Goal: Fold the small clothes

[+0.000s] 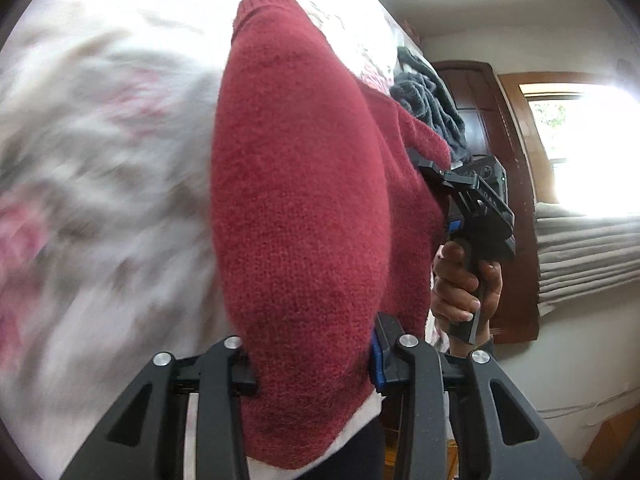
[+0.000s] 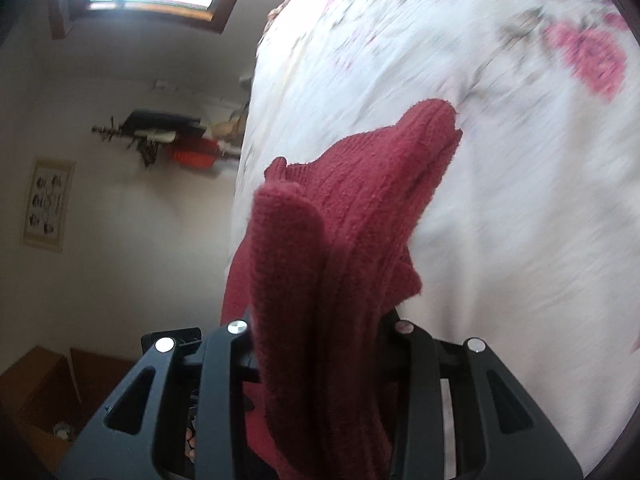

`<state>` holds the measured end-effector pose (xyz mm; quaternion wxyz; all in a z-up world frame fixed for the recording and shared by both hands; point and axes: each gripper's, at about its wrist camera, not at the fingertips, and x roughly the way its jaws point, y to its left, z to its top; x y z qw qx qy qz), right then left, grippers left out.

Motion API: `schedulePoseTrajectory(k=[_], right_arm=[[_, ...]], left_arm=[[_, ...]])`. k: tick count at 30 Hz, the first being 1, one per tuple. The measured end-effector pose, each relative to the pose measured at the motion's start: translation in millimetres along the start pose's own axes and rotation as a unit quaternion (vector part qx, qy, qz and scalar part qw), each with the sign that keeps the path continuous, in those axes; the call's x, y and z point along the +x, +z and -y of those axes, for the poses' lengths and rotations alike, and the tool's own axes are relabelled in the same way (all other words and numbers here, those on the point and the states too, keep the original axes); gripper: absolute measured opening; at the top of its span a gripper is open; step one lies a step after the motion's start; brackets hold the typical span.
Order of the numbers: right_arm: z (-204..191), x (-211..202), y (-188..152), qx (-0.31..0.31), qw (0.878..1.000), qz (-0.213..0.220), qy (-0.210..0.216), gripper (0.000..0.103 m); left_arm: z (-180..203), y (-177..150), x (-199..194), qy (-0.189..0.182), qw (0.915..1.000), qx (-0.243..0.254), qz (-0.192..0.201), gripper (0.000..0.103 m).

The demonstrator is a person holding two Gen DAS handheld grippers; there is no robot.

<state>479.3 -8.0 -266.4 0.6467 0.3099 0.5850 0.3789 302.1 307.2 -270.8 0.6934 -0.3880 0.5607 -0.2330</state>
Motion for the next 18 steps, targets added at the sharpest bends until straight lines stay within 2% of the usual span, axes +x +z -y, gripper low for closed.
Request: schedulePoseTrajectory(k=[4,8,10,12,14,15,16,18], right_arm=[[-15,39,-34,-0.002,0.999,-0.035,0.005,0.032],[-10,83,-67,0.005,0.997,-0.077,-0.006,0.032],[4,105,-78,0.013,0.995,-0.099,-0.025,0.033],[18,117,-81,0.025,0.993,-0.108,-0.046,0.038],[27,115,-75,0.038,0.992,-0.105,-0.056,0.055],[26,107,-71,0.039,0.992,-0.097,-0.064,0.056],[22,99,-69,0.035,0.992,-0.088,-0.079,0.061],[9,63,-66,0.021,0.993,-0.032,-0.110,0.062]], left_arm=[[-30,-38,-28,0.009,0.9996,-0.023,0.013,0.036],[-70,-70,-35,0.027,0.9984,-0.050,0.009,0.037],[-90,-79,-28,0.054,0.9967,-0.060,0.003,0.039],[-112,-84,-16,0.067,0.9939,-0.088,-0.001,0.047],[-122,-85,-12,0.061,0.9922,-0.108,0.005,0.055],[-121,-83,-12,0.063,0.9921,-0.109,0.005,0.057],[-116,-81,-15,0.077,0.9917,-0.102,0.004,0.060],[-99,-81,-30,0.144,0.9872,-0.067,0.016,0.067]])
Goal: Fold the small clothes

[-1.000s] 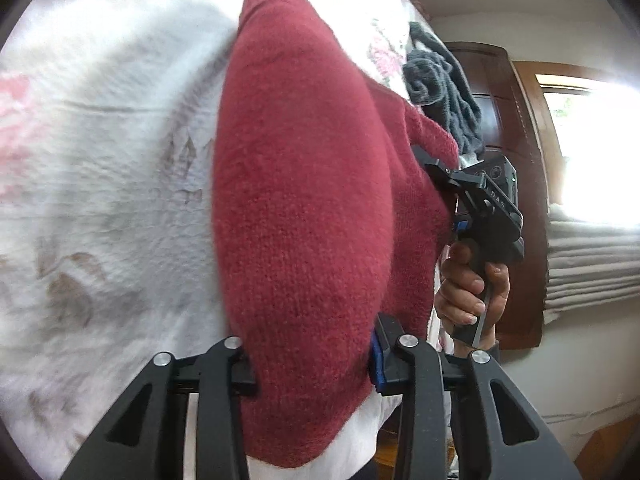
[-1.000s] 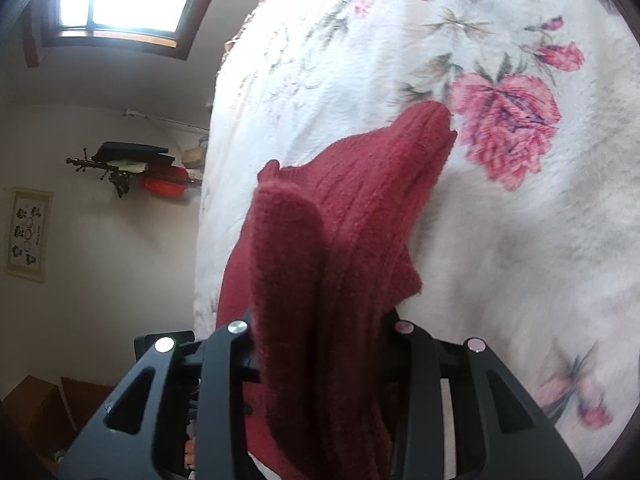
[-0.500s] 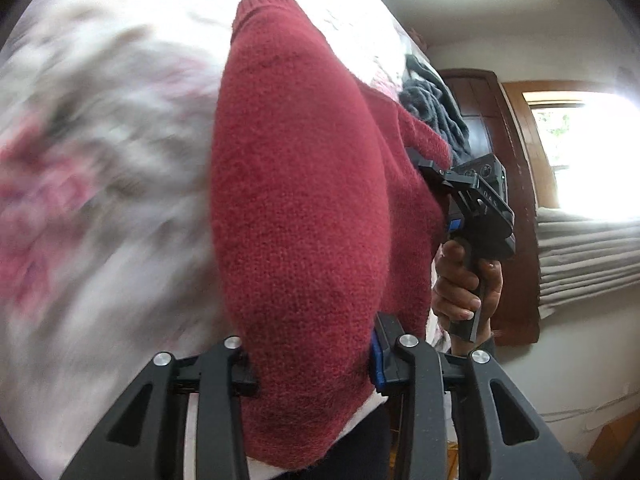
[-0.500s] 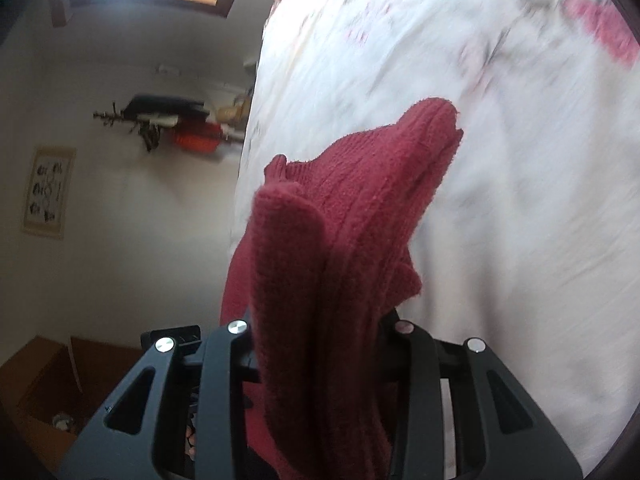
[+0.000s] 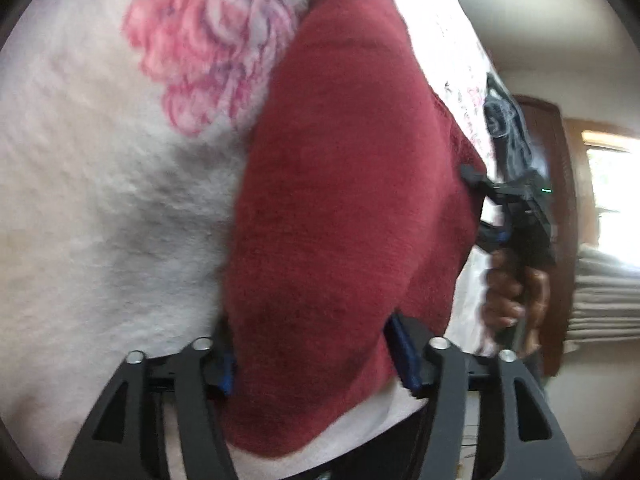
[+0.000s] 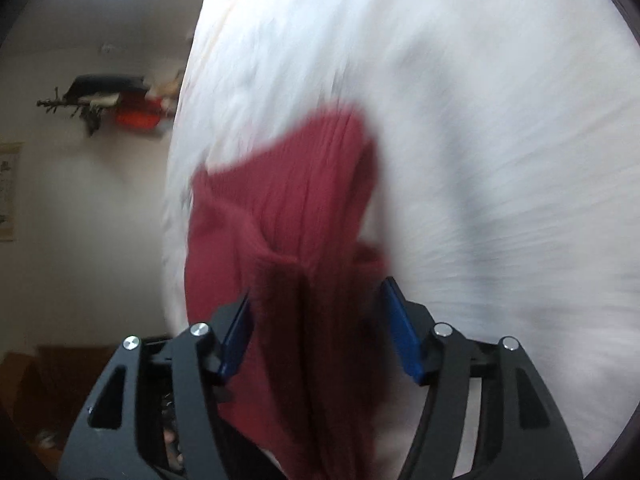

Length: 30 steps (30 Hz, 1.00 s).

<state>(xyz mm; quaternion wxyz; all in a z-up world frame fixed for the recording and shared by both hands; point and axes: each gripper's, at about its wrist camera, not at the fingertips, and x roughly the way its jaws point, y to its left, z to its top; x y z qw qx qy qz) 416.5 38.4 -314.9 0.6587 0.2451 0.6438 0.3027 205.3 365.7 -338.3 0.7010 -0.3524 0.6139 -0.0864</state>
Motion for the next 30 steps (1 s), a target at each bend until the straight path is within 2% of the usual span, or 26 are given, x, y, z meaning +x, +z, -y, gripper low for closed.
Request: schedulePoseTrajectory(k=[1,3,4,5,7,9,11,14,16,18,20,22,23,25,28,30], right_arm=[[-4,-9,-10,0.001,1.000,0.014,0.001,0.061],[-10,-34,-18,-0.007,0.999,0.041,0.021,0.059],[-17,-38,-20,-0.015,0.999,0.045,0.025,0.056],[-25,-38,-26,-0.027,0.998,0.045,0.019,0.053],[-36,-27,-35,-0.047,0.998,0.041,-0.003,0.046],[-40,-9,-39,-0.056,0.998,0.027,-0.020,0.038],[-40,5,-43,-0.059,0.997,0.024,-0.037,0.011],[-48,6,-44,-0.083,0.993,0.056,-0.064,0.009],[-42,14,-42,-0.092,0.989,0.063,-0.099,0.009],[-18,27,-39,-0.076,0.989,0.053,-0.116,0.010],[-19,24,-38,-0.082,0.989,0.057,-0.109,0.013],[-27,7,-42,-0.092,0.987,0.082,-0.106,0.019],[-32,-7,-45,-0.098,0.983,0.108,-0.109,0.019],[-42,-18,-48,-0.102,0.982,0.127,-0.095,0.019],[-53,3,-41,-0.131,0.984,0.085,-0.085,0.017],[-46,21,-34,-0.139,0.984,0.058,-0.100,0.009]], left_arm=[[9,-2,-12,0.041,0.9985,0.027,0.023,0.073],[29,-12,-45,0.104,0.9868,0.089,0.087,0.077],[37,-17,-56,0.102,0.9836,0.106,0.104,0.078],[43,-22,-65,0.082,0.9831,0.118,0.113,0.078],[55,-34,-74,0.022,0.9829,0.141,0.116,0.078],[70,-41,-60,-0.002,0.9813,0.168,0.094,0.078],[70,-42,-33,0.008,0.9829,0.173,0.062,0.077],[58,-42,-1,0.018,0.9863,0.163,0.021,0.076],[51,-42,12,0.022,0.9874,0.157,0.004,0.077],[59,-42,12,0.023,0.9869,0.159,-0.014,0.077],[63,-36,-3,-0.002,0.9866,0.162,-0.019,0.076],[67,-16,-33,-0.037,0.9856,0.164,0.017,0.077],[65,-5,-45,-0.047,0.9855,0.160,0.034,0.077],[65,31,-57,-0.074,0.9854,0.140,0.063,0.077],[59,85,-41,-0.088,0.9861,0.121,0.072,0.076],[53,114,-11,-0.047,0.9912,0.112,0.053,0.076]])
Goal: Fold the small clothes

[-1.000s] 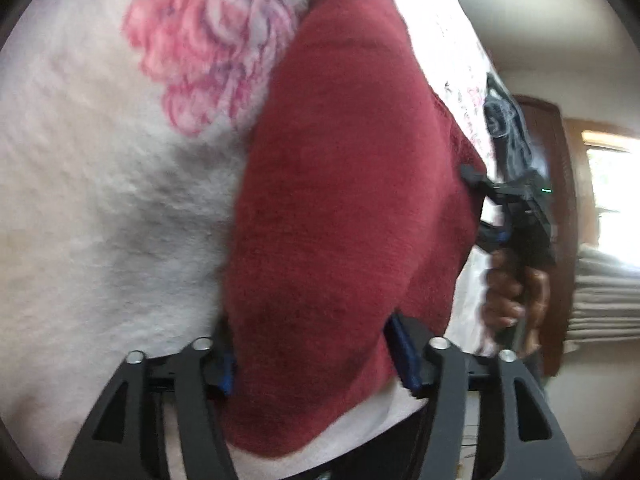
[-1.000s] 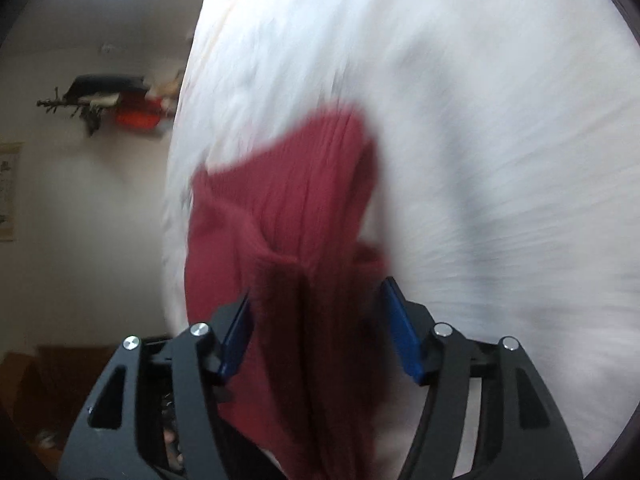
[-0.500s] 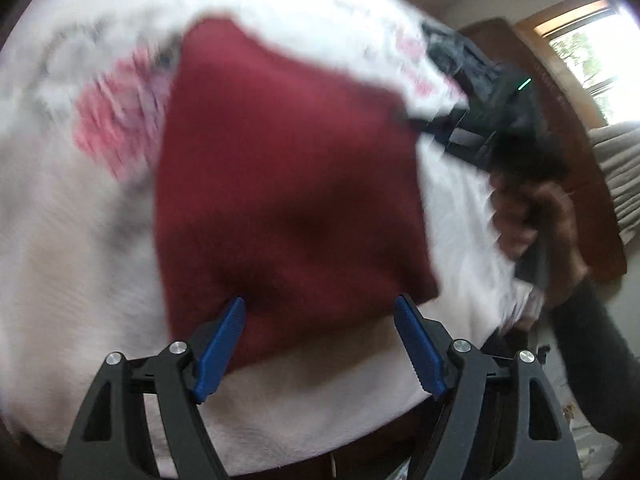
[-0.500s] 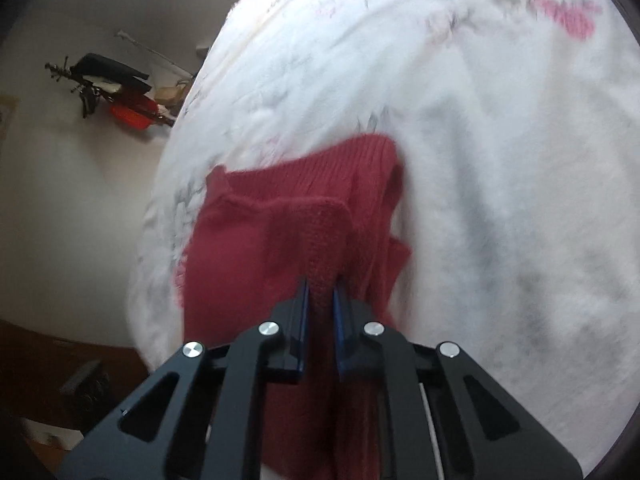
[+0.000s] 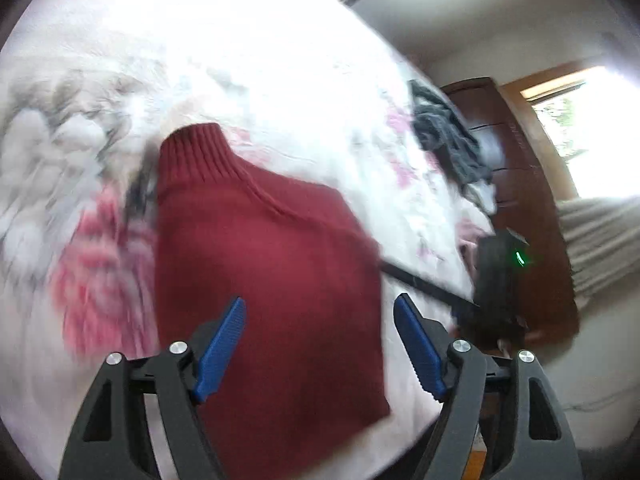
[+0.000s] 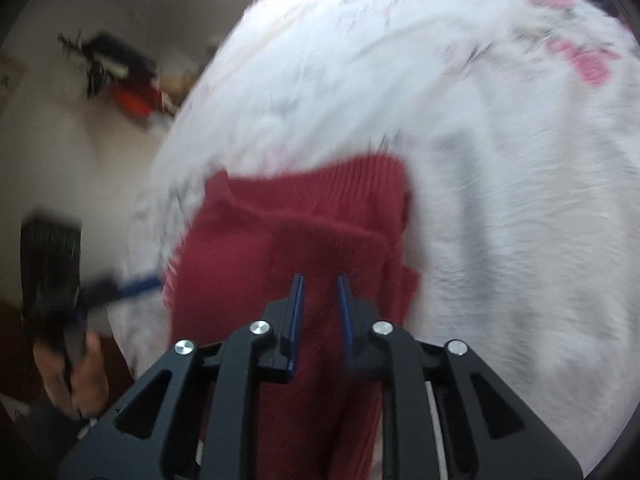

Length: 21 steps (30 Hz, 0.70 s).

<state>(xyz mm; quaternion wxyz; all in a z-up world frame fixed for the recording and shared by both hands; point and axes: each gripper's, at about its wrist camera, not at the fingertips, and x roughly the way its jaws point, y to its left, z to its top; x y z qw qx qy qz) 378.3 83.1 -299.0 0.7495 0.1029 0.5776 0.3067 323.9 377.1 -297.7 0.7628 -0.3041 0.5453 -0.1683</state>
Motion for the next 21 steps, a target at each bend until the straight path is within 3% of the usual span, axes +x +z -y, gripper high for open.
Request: schedulePoseTrajectory(k=[1,2,5,8,11,13,16,18,20,21], right_arm=[[5,8,1,-0.005,1.000,-0.005,-0.023,0.000],[13,17,1,-0.003,0.999,-0.009,-0.037,0.000],[26,15,3,0.032,0.999,-0.007,-0.012,0.000],[6,-12,-6,-0.002,1.000,0.011,-0.008,0.002],[-16,-31,-28,-0.034,0.999,0.006,0.016,0.002],[-26,-24,-46,-0.054,0.998,-0.018,0.020,0.002],[-28,7,-67,-0.078,0.995,-0.054,-0.035,0.000],[-20,14,-69,-0.058,0.996,-0.055,-0.040,0.000],[-31,-1,-69,-0.061,0.996,-0.041,-0.052,0.001],[-39,-12,-70,-0.065,0.996,-0.030,-0.052,0.002]], left_arm=[[-10,6,15,0.016,0.9997,-0.010,-0.016,0.075],[-19,10,27,0.022,0.9991,-0.021,-0.031,0.075],[-19,16,25,0.031,0.9988,-0.015,-0.035,0.073],[-2,12,-1,0.030,0.9995,0.006,-0.009,0.072],[21,-11,-30,-0.010,0.9993,0.033,0.014,0.072],[25,-32,-29,-0.001,0.9989,0.047,0.006,0.072],[11,-49,2,0.045,0.9980,0.037,-0.025,0.071],[7,-58,2,0.060,0.9971,0.041,-0.020,0.071],[20,-61,-6,0.059,0.9974,0.039,-0.012,0.071],[28,-67,-19,0.031,0.9988,0.039,-0.001,0.071]])
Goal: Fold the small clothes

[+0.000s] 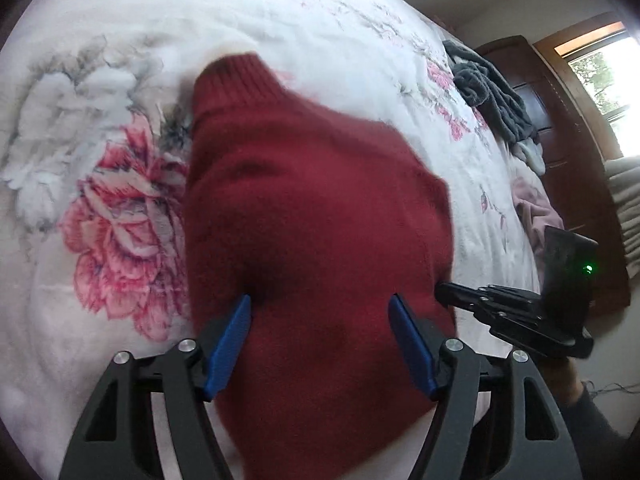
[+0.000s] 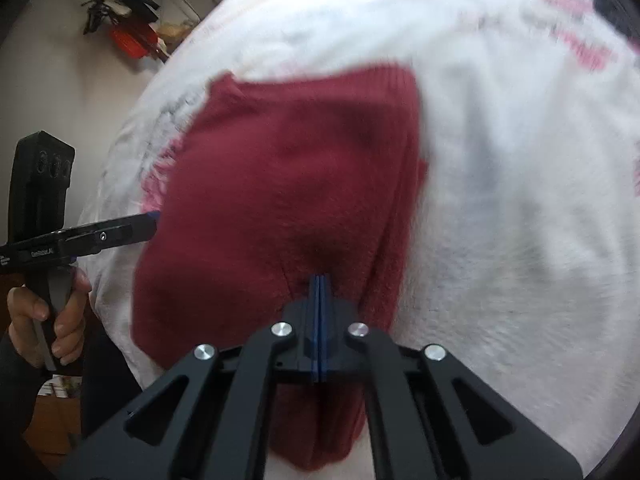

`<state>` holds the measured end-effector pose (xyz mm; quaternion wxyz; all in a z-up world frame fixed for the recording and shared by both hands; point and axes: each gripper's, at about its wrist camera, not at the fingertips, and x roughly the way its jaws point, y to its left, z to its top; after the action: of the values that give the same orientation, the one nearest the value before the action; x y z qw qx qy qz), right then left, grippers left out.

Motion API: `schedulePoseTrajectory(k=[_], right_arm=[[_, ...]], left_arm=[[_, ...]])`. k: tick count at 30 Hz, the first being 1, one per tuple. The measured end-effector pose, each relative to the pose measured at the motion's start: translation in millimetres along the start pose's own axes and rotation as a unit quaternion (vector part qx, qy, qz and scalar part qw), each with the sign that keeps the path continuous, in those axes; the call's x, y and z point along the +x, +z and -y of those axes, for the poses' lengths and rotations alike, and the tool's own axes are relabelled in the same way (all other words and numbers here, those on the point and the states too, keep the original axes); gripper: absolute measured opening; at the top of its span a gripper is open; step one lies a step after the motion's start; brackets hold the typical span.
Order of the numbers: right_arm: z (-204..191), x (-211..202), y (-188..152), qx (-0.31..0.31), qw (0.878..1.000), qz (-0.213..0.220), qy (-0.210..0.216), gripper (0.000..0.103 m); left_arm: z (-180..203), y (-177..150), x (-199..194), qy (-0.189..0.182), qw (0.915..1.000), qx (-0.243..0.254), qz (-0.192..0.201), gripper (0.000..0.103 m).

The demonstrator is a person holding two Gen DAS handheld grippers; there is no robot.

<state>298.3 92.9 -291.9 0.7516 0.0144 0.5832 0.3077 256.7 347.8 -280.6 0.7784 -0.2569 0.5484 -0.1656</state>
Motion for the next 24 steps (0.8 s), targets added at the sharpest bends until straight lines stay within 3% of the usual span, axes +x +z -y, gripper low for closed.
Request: schedulePoseTrajectory(k=[3,5,7,8,10,13,16,21,24], right_arm=[[-23,-23,-9,-0.022,1.000,0.015,0.013,0.002],[-35,-18,-19,-0.042,0.999,0.001,0.011,0.002],[-35,2,-27,-0.056,0.998,-0.017,-0.025,0.000],[-27,19,-32,-0.049,0.997,-0.035,-0.039,0.000],[-18,26,-35,-0.018,0.999,-0.040,-0.026,0.000],[-28,-9,-38,-0.002,1.000,-0.002,-0.002,0.004],[-30,-23,-51,-0.010,1.000,0.010,-0.026,0.004],[-14,19,-75,0.002,0.997,-0.043,-0.067,0.000],[-9,14,-74,0.032,0.997,-0.038,-0.053,0.000]], left_arm=[[10,-25,-25,-0.021,0.9995,0.016,0.020,0.071],[6,-38,-17,-0.009,0.9999,0.010,0.004,0.071],[-10,-44,3,0.016,0.9994,-0.017,-0.023,0.071],[-13,-44,7,0.019,0.9993,-0.022,-0.024,0.071],[-8,-43,2,0.025,0.9991,-0.025,-0.023,0.071],[18,-47,-17,0.002,1.0000,0.006,-0.005,0.071],[21,-67,-23,0.005,0.9996,0.024,-0.012,0.071],[-4,-85,15,0.052,0.9980,0.000,-0.037,0.071],[0,-83,11,0.047,0.9982,-0.014,-0.035,0.071]])
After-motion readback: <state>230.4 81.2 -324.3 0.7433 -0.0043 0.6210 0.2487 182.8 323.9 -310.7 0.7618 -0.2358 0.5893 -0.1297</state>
